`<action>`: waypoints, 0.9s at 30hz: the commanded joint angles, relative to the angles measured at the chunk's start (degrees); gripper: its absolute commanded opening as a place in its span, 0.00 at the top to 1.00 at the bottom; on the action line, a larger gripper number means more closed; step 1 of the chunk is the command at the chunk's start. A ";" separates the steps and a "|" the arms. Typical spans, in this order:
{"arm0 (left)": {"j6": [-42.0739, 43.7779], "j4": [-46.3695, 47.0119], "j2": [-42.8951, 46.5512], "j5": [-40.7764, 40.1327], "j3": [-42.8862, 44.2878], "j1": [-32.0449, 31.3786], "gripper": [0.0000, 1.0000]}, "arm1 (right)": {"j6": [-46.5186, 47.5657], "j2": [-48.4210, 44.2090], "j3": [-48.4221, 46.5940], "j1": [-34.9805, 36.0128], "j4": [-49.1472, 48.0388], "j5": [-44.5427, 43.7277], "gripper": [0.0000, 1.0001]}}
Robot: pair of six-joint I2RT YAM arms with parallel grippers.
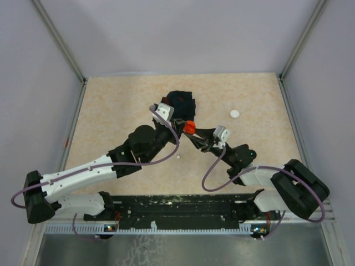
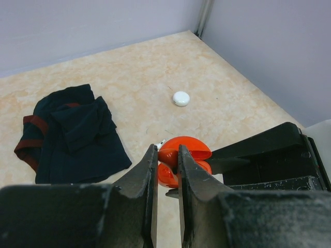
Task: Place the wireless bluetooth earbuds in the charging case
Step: Place the earbud in the charging case.
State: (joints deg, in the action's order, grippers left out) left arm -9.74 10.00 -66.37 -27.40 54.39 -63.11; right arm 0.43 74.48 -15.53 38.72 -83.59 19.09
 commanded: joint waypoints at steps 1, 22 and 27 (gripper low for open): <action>1.35 3.99 -0.49 -1.07 -0.57 -0.69 0.82 | -1.75 -1.89 -2.17 -0.05 -4.60 -0.33 1.00; 2.27 5.63 -2.18 -0.78 -0.95 -1.27 0.82 | -3.57 -2.03 -2.24 -0.03 -5.79 -0.26 1.00; 2.25 5.56 -2.60 -0.09 -0.78 -1.55 0.82 | -3.57 -1.86 -2.20 -0.05 -6.23 -0.59 1.00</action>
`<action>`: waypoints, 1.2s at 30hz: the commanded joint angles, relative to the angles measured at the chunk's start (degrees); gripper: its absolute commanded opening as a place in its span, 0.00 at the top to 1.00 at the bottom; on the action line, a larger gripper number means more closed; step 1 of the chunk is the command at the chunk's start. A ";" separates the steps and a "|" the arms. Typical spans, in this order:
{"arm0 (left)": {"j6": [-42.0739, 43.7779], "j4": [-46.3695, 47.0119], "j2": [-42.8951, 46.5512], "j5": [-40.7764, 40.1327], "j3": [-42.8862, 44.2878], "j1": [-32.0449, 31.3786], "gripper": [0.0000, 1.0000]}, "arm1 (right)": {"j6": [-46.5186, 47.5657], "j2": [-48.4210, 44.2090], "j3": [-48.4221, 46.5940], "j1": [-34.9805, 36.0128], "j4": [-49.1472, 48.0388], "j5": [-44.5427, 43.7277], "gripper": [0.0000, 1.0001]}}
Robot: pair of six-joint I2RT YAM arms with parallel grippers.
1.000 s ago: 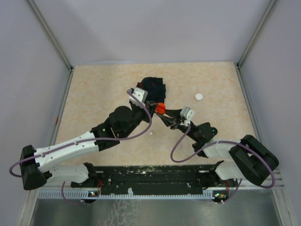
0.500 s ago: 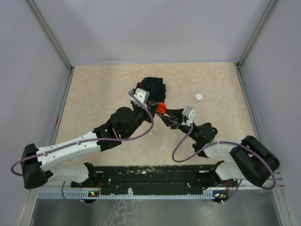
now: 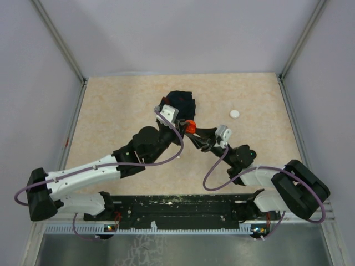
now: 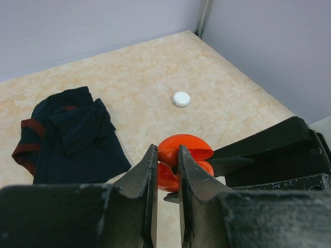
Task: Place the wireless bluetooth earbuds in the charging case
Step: Place the earbud in the charging case.
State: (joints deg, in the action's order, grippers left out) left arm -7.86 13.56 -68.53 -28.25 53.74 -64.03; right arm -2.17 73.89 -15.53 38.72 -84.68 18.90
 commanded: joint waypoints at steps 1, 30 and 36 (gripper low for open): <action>0.29 1.99 -0.47 1.07 -0.12 -0.72 0.82 | -0.99 -1.29 -2.30 -0.05 -5.12 -0.47 1.00; -0.13 1.06 1.69 1.76 0.04 -1.19 0.50 | -0.79 -0.84 -1.80 -0.01 -4.58 -0.82 1.00; -0.68 -5.36 3.13 5.90 2.53 1.84 0.42 | -1.16 -0.71 -0.86 -0.04 -3.95 0.13 1.00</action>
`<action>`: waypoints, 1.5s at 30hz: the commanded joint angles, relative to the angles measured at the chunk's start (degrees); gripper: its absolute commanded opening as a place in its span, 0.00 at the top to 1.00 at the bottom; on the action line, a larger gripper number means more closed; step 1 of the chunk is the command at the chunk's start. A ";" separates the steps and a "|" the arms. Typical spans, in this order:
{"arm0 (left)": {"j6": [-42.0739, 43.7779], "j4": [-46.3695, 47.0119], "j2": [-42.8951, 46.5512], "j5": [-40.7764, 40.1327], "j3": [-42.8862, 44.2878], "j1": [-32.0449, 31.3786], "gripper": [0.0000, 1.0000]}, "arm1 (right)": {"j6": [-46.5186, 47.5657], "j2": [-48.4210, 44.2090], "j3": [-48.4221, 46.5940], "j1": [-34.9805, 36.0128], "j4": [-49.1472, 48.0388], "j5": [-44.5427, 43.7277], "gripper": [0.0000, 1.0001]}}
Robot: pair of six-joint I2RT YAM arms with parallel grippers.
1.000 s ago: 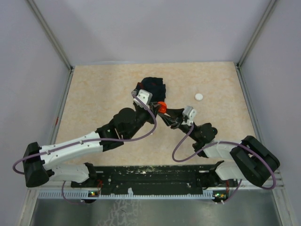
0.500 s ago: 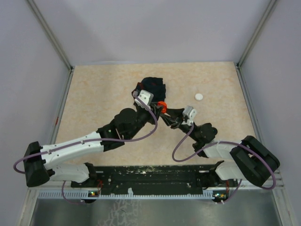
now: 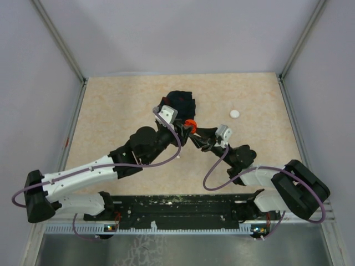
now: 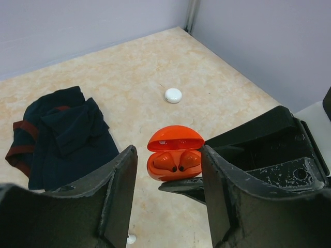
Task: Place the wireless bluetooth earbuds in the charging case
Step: Place the earbud in the charging case, then close the charging case.
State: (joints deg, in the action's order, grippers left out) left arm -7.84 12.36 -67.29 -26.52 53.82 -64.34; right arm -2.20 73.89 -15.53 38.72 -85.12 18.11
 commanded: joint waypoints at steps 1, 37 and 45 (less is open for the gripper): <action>-1.38 -5.12 2.20 7.03 2.57 3.33 0.40 | -1.22 -0.82 -0.66 -0.04 -3.25 1.11 1.00; -15.88 -2.88 -0.89 66.22 1.82 24.69 0.08 | -5.80 0.47 -5.82 -0.05 -2.18 15.65 1.00; -16.66 -0.20 1.07 69.19 1.12 25.00 0.16 | -8.10 3.28 -5.09 -0.09 -4.03 14.22 1.00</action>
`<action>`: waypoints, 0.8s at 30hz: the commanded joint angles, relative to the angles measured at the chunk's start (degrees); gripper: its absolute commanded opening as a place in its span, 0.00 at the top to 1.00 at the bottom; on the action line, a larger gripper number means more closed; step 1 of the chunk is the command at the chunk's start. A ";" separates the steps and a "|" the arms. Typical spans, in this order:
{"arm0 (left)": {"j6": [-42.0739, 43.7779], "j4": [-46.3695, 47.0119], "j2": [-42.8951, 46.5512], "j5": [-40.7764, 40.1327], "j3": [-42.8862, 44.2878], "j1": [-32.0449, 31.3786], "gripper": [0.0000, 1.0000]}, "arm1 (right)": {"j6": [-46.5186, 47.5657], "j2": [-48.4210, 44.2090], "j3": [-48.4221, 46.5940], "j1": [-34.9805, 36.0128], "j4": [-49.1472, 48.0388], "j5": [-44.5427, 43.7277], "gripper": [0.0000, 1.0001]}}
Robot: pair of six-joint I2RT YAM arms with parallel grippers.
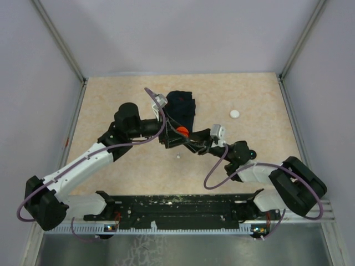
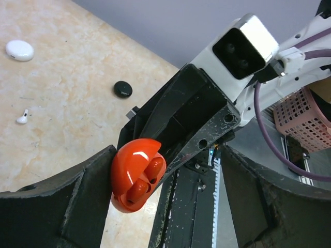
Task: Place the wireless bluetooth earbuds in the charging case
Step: Close the charging case.
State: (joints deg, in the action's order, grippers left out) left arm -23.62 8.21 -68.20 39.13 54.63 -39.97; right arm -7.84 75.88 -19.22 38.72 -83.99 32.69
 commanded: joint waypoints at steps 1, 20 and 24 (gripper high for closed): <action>-1.00 4.08 2.02 4.05 0.30 0.72 0.17 | -2.93 1.79 -1.26 -0.10 -5.82 -0.69 1.00; 8.95 -18.27 4.39 -30.03 3.95 2.65 0.11 | -9.91 0.44 1.30 -0.49 11.14 -10.85 1.00; 13.20 -26.33 4.76 -42.82 6.04 2.94 0.09 | -10.95 -4.31 1.06 -0.72 25.15 -16.38 1.00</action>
State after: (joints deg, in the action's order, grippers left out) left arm -16.47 -7.53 -65.01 13.78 57.23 -37.63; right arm -16.56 76.79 -17.63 38.44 -71.90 23.27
